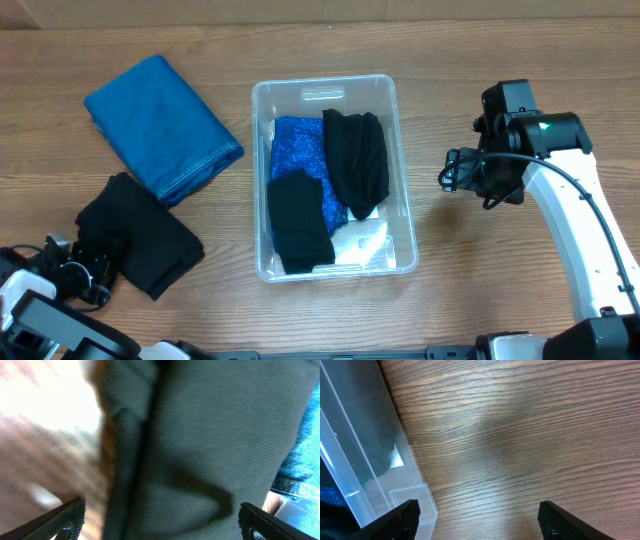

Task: Pack container
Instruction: 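Grasp the left black cloth with the left gripper and lift it, then carry the black cloth right and lay it over the bin contents, then release the black cloth and move the left gripper to the teal denim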

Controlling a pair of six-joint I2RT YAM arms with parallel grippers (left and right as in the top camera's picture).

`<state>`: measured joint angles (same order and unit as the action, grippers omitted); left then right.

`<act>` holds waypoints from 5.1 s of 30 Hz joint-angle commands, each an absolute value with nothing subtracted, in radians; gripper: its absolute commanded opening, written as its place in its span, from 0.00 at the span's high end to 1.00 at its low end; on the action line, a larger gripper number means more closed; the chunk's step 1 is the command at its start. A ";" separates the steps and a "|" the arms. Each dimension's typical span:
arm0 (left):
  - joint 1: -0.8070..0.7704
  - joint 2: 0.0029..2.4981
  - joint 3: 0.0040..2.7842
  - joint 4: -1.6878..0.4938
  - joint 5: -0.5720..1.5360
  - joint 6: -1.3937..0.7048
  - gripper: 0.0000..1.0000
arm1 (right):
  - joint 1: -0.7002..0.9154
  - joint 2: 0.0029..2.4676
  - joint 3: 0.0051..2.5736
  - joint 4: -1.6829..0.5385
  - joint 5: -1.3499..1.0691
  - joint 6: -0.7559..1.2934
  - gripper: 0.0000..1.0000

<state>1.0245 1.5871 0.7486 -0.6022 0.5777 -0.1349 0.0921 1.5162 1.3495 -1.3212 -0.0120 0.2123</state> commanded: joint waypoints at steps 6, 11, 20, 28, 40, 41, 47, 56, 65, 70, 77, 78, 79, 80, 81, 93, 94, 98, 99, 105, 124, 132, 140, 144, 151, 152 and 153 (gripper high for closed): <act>0.860 1.665 0.739 -0.545 0.627 -0.127 0.49 | 0.088 1.515 1.348 -1.321 -0.022 0.208 0.20; 0.857 1.665 0.739 -0.566 0.630 -0.108 0.96 | 0.088 1.515 1.348 -1.321 -0.022 0.208 0.20; 0.857 1.510 0.743 -0.712 0.993 0.023 0.96 | 0.088 1.515 1.348 -1.321 -0.025 0.208 0.20; 0.826 1.026 0.891 -1.021 1.007 -0.098 0.96 | 0.088 1.515 1.348 -1.316 -0.025 0.208 0.20; 0.058 0.975 1.139 -0.745 0.702 -0.510 0.96 | 0.033 1.515 1.349 -1.325 -0.029 0.213 0.20; -0.036 0.993 1.139 -0.725 0.639 -0.522 0.96 | -0.001 1.515 1.349 -1.331 -0.032 0.213 0.20; -0.404 1.193 1.139 -0.627 0.483 -0.513 0.96 | -0.187 1.514 1.349 -1.352 -0.085 0.212 0.20; -0.596 1.534 1.139 -0.507 0.317 -0.849 0.96 | -0.205 1.514 1.349 -1.348 -0.091 0.212 0.20; -0.672 1.645 1.139 -0.486 0.210 -0.984 0.96 | -0.205 1.514 1.349 -1.347 -0.092 0.212 0.20; -0.682 1.687 1.139 -0.495 0.232 -0.898 0.93 | -0.205 1.514 1.349 -1.347 -0.092 0.212 0.20; -0.643 1.592 1.158 -0.636 0.061 -0.726 0.27 | -0.205 1.514 1.349 -1.340 -0.092 0.212 0.20; -0.640 1.555 1.171 -0.663 0.014 -0.678 0.27 | -0.205 1.514 1.349 -1.336 -0.092 0.212 0.20; -0.640 1.523 1.185 -0.684 -0.027 -0.651 0.27 | -0.205 1.514 1.349 -1.334 -0.092 0.212 0.20; -0.640 1.483 1.201 -0.700 -0.065 -0.622 0.27 | -0.205 1.514 1.349 -1.333 -0.092 0.212 0.20; -0.640 1.441 1.214 -0.701 -0.088 -0.599 0.30 | -0.205 1.514 1.349 -1.333 -0.092 0.212 0.20; -0.701 1.606 1.220 -0.616 -0.099 -0.441 0.96 | -0.205 1.514 1.349 -1.333 -0.099 0.212 0.20; -0.701 1.658 1.220 -0.617 -0.079 -0.441 0.96 | -0.205 1.514 1.349 -1.333 -0.099 0.212 0.20; -0.700 1.828 1.220 -0.640 -0.032 -0.445 0.93 | -0.205 1.514 1.349 -1.334 -0.099 0.211 0.20; -0.700 1.863 1.220 -0.648 -0.009 -0.445 0.89 | -0.205 1.514 1.349 -1.335 -0.099 0.209 0.20; -0.699 1.885 1.239 -0.687 0.011 -0.437 0.86 | -0.205 1.514 1.349 -1.337 -0.100 0.209 0.20; 0.238 1.253 1.345 -1.045 0.044 -0.434 0.00 | -0.205 1.514 1.349 -1.336 -0.099 0.208 0.20; 0.757 1.445 1.063 -0.746 0.476 -0.347 0.00 | -0.205 1.514 1.349 -1.336 -0.099 0.208 0.19; 0.768 1.803 1.062 -0.502 0.781 -0.066 0.00 | -0.205 1.514 1.348 -1.332 -0.099 0.204 0.19; 0.735 1.897 1.062 -0.406 0.854 0.030 0.00 | -0.205 1.514 1.348 -1.331 -0.099 0.204 0.19; 0.687 1.898 1.062 -0.342 0.818 -0.015 0.00 | -0.205 1.514 1.348 -1.328 -0.099 0.204 0.19; 0.673 1.898 1.062 -0.334 0.806 -0.037 0.00 | -0.205 1.514 1.348 -1.328 -0.099 0.204 0.19; 0.661 1.898 1.062 -0.332 0.776 -0.073 0.00 | -0.205 1.514 1.348 -1.328 -0.099 0.204 0.19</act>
